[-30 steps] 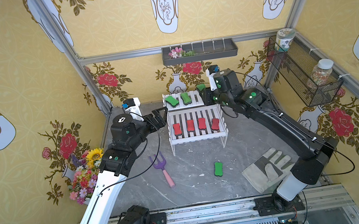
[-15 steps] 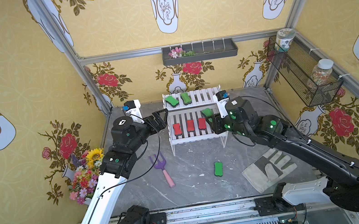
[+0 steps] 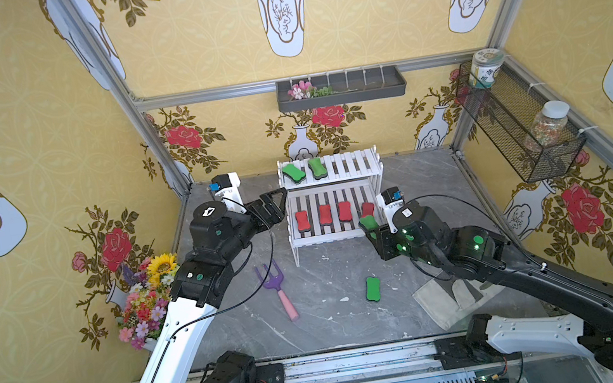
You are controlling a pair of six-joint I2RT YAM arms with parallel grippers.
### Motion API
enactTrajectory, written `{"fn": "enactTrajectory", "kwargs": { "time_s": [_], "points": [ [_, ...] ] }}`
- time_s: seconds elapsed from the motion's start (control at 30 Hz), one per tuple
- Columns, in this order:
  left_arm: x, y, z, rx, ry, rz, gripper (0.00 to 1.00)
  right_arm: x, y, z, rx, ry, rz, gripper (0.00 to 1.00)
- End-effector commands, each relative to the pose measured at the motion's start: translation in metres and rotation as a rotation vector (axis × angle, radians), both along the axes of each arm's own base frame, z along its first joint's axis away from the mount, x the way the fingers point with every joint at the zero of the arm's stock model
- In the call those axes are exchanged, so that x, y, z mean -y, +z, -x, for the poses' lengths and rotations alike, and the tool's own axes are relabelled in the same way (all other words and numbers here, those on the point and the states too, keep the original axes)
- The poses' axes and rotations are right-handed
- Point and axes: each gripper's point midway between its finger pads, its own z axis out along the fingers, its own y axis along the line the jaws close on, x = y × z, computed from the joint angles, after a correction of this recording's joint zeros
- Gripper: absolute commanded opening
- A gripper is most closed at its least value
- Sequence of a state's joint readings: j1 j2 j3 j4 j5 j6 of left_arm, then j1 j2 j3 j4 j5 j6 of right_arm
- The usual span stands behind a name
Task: Remove the whiteboard erasers from the shelf
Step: Pick up the whiteboard eraser from the shelf, then place the whiteboard eraser at the center of the board.
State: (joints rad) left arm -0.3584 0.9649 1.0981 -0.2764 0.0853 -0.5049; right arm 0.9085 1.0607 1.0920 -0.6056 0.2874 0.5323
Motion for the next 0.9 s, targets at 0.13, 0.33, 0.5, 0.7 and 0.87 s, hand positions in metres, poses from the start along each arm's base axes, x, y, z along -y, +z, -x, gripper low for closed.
{"fn": "enactTrajectory", "kwargs": {
  "time_s": [0.13,0.33,0.5,0.7,0.87],
  "points": [
    [0.000,-0.007,0.001,-0.001,-0.006,-0.003,0.99,0.024,-0.076,0.016,-0.124,-0.142,0.020,0.39],
    [0.002,-0.013,0.002,-0.015,-0.017,-0.005,0.99,0.050,-0.148,0.025,-0.231,-0.291,0.085,0.39],
    [0.002,-0.014,0.002,-0.020,-0.019,-0.009,0.99,0.066,-0.179,0.030,-0.279,-0.380,0.137,0.39],
    [0.005,-0.017,0.000,-0.030,-0.027,-0.011,0.99,0.069,-0.204,0.031,-0.308,-0.408,0.189,0.41],
    [0.005,-0.017,-0.001,-0.031,-0.031,-0.012,0.99,0.068,-0.217,0.030,-0.318,-0.416,0.210,0.45]
  ]
}}
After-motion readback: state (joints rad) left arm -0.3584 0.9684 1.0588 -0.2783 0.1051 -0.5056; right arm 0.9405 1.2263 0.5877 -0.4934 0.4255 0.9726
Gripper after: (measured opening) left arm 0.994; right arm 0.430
